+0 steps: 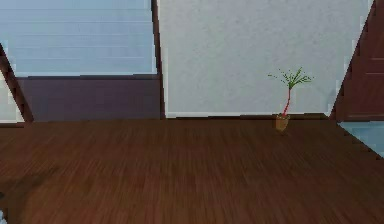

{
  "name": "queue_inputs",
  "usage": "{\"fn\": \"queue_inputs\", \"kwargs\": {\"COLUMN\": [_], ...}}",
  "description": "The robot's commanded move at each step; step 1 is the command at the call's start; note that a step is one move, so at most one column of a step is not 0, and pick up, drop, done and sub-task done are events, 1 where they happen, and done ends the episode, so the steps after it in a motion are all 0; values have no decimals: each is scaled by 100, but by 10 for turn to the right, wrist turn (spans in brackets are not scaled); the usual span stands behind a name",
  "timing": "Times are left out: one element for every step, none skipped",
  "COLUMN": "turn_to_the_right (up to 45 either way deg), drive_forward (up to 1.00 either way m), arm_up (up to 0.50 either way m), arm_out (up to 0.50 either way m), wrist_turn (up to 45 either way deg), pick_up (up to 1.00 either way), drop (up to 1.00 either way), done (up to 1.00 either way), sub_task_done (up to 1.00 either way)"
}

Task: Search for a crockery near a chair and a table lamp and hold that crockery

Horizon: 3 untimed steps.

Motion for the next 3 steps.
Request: {"fn": "queue_inputs", "kwargs": {"turn_to_the_right": [0,-210,0], "drive_forward": [50,0,100], "arm_up": [0,0,0], "arm_out": [0,0,0], "wrist_turn": [0,0,0], "pick_up": [0,0,0], "drop": [0,0,0], "done": [0,0,0], "sub_task_done": [0,0,0]}}
